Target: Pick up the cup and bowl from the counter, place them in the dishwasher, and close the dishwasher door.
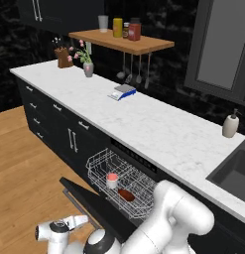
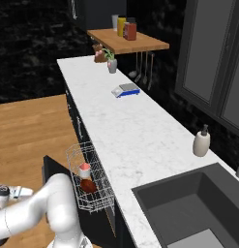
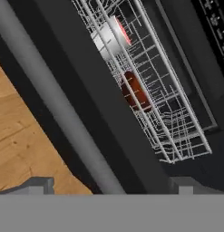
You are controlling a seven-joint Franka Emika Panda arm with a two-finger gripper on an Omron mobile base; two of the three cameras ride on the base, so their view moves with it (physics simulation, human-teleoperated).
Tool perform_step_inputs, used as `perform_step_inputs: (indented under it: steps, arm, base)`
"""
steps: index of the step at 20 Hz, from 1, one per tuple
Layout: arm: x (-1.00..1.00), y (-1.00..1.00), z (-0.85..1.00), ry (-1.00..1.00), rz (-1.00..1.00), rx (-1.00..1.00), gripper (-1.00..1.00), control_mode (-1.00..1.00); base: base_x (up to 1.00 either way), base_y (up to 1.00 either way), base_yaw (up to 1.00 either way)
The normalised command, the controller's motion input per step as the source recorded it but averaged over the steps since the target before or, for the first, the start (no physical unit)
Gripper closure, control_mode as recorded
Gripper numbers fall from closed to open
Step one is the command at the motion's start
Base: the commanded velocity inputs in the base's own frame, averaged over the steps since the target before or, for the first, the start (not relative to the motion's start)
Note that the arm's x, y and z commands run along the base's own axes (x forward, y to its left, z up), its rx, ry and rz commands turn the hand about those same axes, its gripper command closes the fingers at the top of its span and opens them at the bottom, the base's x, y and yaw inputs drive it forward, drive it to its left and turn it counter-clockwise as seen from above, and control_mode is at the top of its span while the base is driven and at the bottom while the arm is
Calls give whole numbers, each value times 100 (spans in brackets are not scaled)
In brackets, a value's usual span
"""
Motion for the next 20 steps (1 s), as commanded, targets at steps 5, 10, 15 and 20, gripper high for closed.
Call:
perform_step_inputs:
  steps: [5, 10, 15, 20]
  arm:
    - [0, -25, -52, 12, 28, -11, -100, -100]
    - [23, -12, -51, 19, 9, -16, -100, -100]
    - [71, 51, -77, 26, 0, -39, -100, -100]
    - [57, 80, -75, 9, -9, -50, -100, -100]
  base:
    - [0, 0, 0]
    - [0, 0, 0]
    - [0, 0, 0]
    - [0, 0, 0]
